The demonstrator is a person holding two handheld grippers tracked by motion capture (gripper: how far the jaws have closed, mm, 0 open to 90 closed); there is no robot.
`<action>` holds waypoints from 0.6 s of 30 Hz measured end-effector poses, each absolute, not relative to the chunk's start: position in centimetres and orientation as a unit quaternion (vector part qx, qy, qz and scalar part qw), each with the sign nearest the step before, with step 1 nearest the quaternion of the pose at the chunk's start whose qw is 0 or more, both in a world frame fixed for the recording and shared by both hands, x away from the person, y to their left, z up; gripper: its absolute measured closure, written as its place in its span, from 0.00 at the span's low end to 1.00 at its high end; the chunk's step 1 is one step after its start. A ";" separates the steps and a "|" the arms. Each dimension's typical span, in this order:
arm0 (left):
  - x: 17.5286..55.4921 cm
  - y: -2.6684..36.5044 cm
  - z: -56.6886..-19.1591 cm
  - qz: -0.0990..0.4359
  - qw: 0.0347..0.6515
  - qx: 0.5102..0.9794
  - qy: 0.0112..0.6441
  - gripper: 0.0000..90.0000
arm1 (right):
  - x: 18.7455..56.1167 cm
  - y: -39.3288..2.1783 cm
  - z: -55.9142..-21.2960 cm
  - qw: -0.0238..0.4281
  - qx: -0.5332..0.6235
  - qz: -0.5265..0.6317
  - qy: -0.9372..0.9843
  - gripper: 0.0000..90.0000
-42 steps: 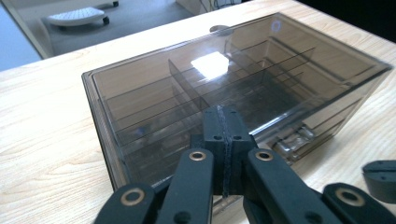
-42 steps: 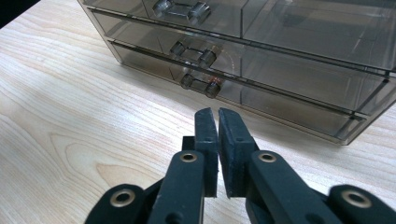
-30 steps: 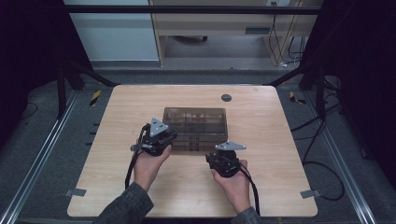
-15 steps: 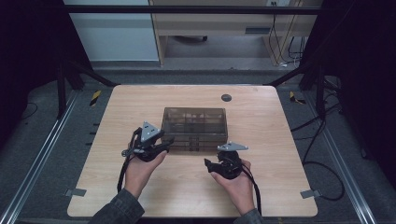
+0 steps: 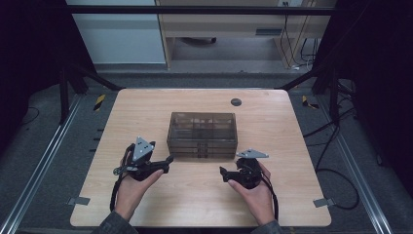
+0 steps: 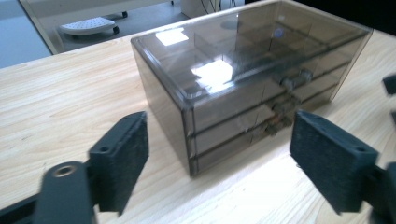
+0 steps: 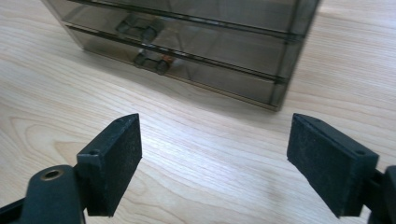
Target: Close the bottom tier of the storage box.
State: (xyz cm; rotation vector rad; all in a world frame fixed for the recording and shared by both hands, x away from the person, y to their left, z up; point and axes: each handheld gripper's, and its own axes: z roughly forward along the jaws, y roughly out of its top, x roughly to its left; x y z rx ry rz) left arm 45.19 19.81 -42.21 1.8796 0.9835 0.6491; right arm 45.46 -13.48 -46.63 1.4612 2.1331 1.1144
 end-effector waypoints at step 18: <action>45.3 22.6 -45.5 0.281 0.449 0.758 0.380 0.09 | 45.5 -16.6 -46.6 0.179 0.519 0.392 0.738 0.14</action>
